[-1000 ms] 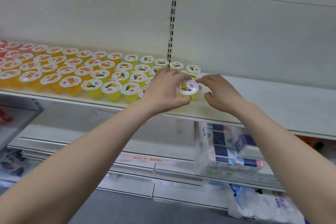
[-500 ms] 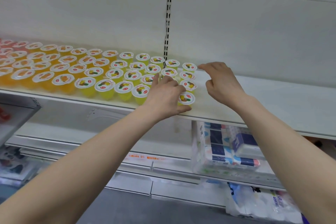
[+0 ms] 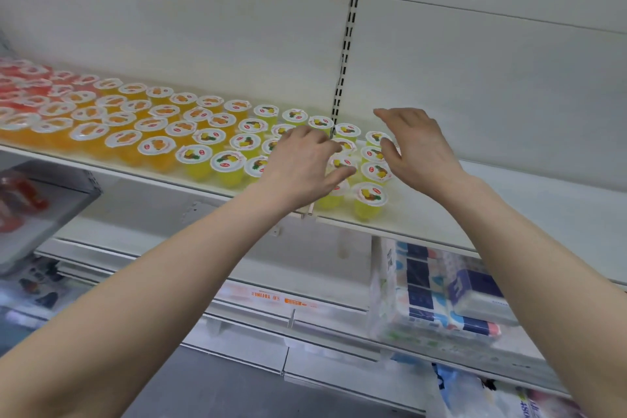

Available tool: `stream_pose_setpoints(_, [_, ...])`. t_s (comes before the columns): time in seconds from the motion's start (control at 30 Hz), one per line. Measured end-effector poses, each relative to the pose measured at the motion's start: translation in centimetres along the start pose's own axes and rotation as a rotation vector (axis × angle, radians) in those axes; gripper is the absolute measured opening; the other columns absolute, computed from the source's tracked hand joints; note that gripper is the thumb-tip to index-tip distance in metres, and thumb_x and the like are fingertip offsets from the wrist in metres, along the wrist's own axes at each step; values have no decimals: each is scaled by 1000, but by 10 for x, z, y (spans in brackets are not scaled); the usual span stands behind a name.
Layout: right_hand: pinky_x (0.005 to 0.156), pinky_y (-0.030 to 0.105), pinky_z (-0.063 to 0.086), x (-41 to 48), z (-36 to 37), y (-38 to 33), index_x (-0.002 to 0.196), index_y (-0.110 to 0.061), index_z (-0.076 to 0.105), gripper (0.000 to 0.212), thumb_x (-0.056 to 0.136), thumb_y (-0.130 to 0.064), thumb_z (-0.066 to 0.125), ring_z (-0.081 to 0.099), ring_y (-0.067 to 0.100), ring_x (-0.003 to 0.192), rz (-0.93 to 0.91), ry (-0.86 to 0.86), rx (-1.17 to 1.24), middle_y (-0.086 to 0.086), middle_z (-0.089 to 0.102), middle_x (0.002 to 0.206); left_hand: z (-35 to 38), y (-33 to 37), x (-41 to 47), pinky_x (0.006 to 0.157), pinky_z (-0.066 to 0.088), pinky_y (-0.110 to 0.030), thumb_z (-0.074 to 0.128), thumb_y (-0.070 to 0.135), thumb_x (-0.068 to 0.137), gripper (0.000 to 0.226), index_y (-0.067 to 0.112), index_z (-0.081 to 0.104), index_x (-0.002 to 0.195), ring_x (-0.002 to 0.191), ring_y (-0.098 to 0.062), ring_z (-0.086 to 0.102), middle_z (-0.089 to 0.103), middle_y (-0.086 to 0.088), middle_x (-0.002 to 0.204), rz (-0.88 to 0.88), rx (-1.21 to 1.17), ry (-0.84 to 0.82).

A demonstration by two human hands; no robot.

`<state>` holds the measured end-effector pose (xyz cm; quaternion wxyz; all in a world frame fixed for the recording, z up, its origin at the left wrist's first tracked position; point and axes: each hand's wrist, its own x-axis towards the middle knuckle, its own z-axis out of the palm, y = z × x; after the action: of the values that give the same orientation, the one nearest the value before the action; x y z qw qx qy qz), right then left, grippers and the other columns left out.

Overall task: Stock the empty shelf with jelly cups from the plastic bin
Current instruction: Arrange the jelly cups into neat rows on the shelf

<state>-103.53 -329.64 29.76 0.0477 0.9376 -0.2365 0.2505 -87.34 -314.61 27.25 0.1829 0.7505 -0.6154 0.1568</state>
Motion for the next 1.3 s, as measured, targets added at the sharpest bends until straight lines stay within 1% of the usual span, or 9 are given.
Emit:
stream_pose_setpoints(0.13, [97, 46, 39, 22, 3, -32, 139, -12, 50, 52, 93, -34, 40, 48, 34, 124, -62, -26, -38, 11, 57, 130, -25, -51, -11, 97, 41, -42, 49, 56, 92, 49, 19, 64, 121, 117, -29, 51, 63, -5, 120, -58, 64, 95])
stream_pose_setpoints(0.27, [96, 45, 39, 48, 13, -84, 138, -12, 51, 58, 92, -43, 32, 49, 34, 122, -158, -43, -30, 12, 58, 130, -54, -113, -41, 96, 42, -44, 39, 57, 90, 56, 18, 64, 120, 112, -32, 53, 64, -7, 116, -142, 142, 132])
stream_pose_setpoints(0.33, [97, 46, 40, 62, 22, -116, 137, -11, 51, 60, 92, -44, 32, 50, 35, 122, -212, -46, -20, 13, 58, 130, -68, -146, -63, 94, 43, -45, 43, 55, 90, 53, 16, 65, 119, 110, -34, 54, 64, -9, 114, -191, 173, 148])
stream_pose_setpoints(0.5, [96, 46, 41, 95, 50, -216, 137, -11, 51, 56, 94, -43, 35, 52, 35, 119, -382, -36, 23, 13, 59, 126, -103, -228, -136, 88, 47, -46, 41, 54, 88, 55, 14, 65, 117, 103, -36, 57, 65, -11, 110, -303, 257, 153])
stream_pose_setpoints(0.7, [95, 48, 42, 133, 93, -365, 136, -11, 53, 53, 95, -41, 39, 52, 35, 116, -558, -3, 107, 13, 59, 126, -150, -330, -244, 87, 48, -47, 44, 52, 87, 54, 13, 64, 118, 99, -35, 58, 64, -12, 106, -449, 358, 142])
stream_pose_setpoints(0.93, [89, 48, 46, 152, 148, -528, 134, -7, 53, 54, 93, -40, 40, 53, 37, 111, -719, -34, 234, 15, 59, 123, -203, -417, -365, 88, 49, -47, 39, 51, 85, 58, 10, 66, 116, 102, -37, 60, 66, -13, 110, -656, 399, 89])
stream_pose_setpoints(1.1, [93, 48, 46, 153, 187, -629, 136, -8, 52, 54, 93, -38, 39, 53, 34, 116, -837, -121, 333, 12, 59, 125, -215, -469, -455, 91, 45, -46, 59, 38, 91, 42, 11, 62, 123, 106, -37, 57, 64, -12, 114, -836, 407, 100])
stream_pose_setpoints(1.2, [95, 46, 45, 156, 216, -682, 136, -9, 52, 51, 92, -35, 44, 53, 32, 116, -898, -160, 391, 10, 59, 126, -215, -495, -502, 92, 45, -45, 60, 34, 92, 39, 14, 61, 126, 108, -35, 55, 63, -8, 116, -964, 401, 95])
stream_pose_setpoints(1.3, [95, 47, 45, 163, 252, -733, 136, -10, 52, 52, 92, -36, 42, 53, 32, 117, -958, -241, 430, 10, 58, 127, -210, -519, -542, 91, 45, -44, 60, 30, 93, 36, 15, 61, 126, 108, -36, 54, 62, -8, 118, -1082, 381, 77])
